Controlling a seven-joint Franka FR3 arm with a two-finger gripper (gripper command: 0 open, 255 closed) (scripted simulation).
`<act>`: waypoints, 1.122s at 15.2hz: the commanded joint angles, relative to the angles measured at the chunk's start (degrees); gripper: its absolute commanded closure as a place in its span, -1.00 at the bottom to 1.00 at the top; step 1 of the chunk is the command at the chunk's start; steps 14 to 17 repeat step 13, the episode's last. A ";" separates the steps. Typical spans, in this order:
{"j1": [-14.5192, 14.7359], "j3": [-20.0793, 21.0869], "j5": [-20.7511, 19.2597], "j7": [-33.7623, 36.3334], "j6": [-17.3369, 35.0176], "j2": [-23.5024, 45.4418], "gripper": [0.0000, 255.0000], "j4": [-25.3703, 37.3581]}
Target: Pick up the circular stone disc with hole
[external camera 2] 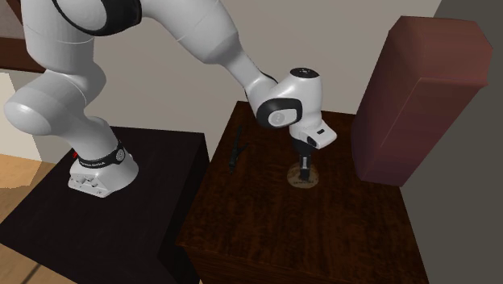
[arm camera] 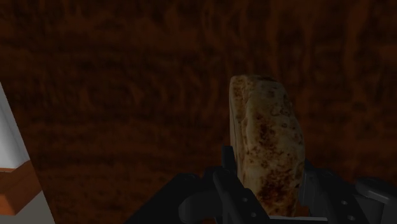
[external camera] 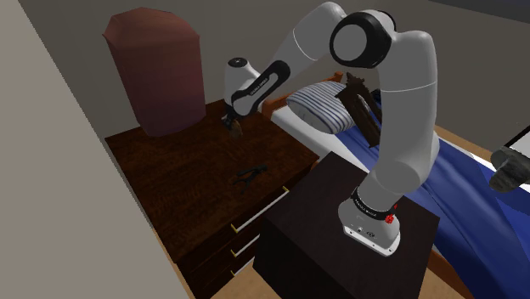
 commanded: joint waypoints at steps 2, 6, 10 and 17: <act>-0.26 0.50 0.58 -0.51 -1.68 -1.82 1.00 -0.14; -0.66 1.11 1.38 -1.30 -3.87 -4.12 1.00 -0.22; -1.02 1.65 2.21 -2.10 -6.13 -6.30 1.00 -0.11; -1.11 1.79 2.45 -2.33 -6.80 -6.91 1.00 -0.04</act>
